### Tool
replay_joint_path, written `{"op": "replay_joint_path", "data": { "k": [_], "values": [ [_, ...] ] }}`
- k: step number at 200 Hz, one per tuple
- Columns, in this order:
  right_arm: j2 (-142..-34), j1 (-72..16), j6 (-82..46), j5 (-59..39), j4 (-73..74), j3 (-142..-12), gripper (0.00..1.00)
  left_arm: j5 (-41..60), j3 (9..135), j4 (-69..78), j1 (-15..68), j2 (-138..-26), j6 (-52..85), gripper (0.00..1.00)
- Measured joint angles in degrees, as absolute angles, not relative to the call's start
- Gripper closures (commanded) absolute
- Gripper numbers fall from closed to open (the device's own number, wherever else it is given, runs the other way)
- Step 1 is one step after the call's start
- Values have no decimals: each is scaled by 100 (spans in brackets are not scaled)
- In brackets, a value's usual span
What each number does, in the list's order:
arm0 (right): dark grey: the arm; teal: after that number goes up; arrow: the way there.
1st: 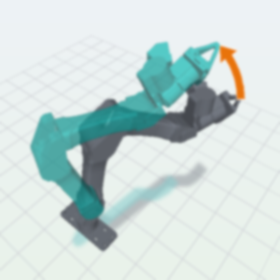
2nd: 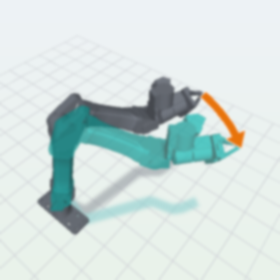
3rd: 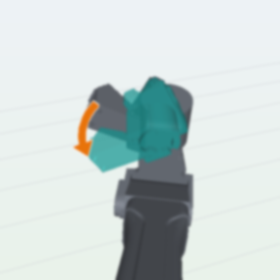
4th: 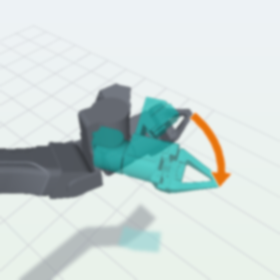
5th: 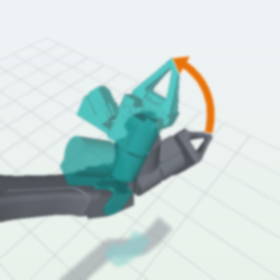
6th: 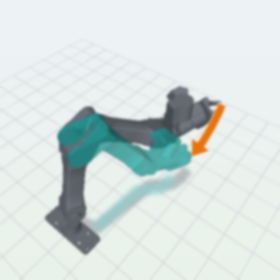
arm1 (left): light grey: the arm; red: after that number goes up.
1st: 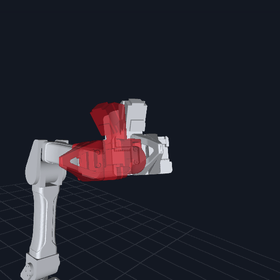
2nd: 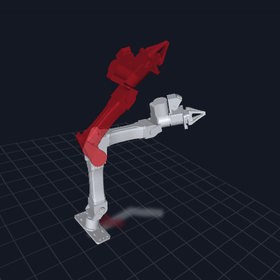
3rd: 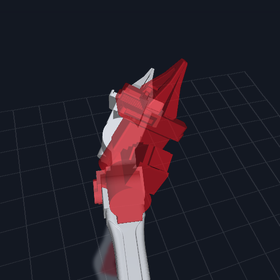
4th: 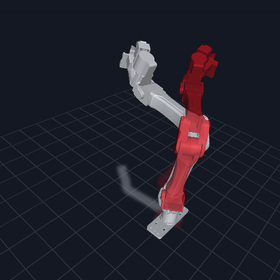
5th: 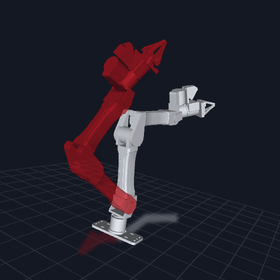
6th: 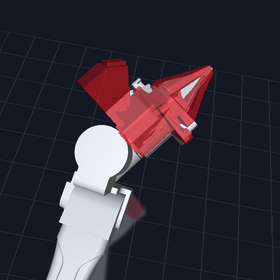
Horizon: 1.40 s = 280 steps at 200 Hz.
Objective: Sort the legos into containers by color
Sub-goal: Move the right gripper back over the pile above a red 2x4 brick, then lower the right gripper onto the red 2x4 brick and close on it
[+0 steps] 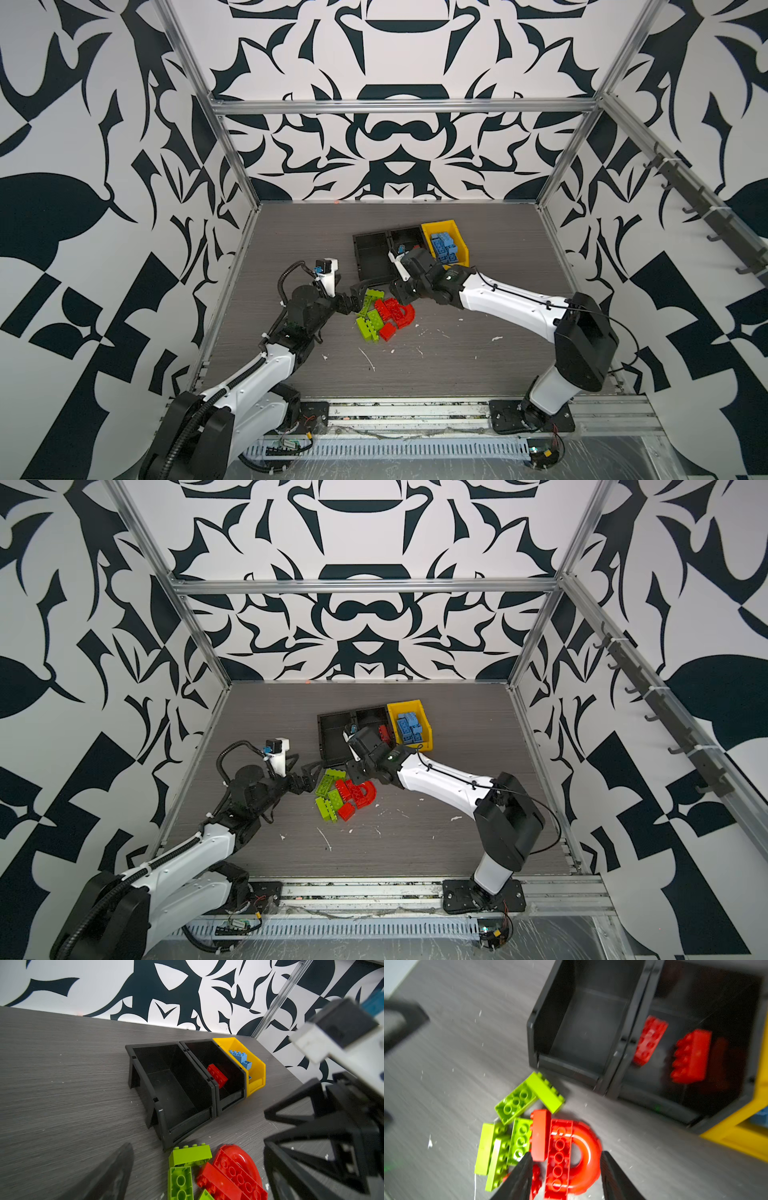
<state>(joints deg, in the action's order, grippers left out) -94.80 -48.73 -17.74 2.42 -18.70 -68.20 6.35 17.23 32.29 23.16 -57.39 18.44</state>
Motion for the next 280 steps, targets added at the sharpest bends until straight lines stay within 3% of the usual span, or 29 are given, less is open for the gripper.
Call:
{"op": "replay_joint_path", "data": {
  "k": [280],
  "values": [
    [-10444,-5277,-2231,478,-1992,-6670,57,506,1721,3227,2316,-5625,1841,0]
  ]
}}
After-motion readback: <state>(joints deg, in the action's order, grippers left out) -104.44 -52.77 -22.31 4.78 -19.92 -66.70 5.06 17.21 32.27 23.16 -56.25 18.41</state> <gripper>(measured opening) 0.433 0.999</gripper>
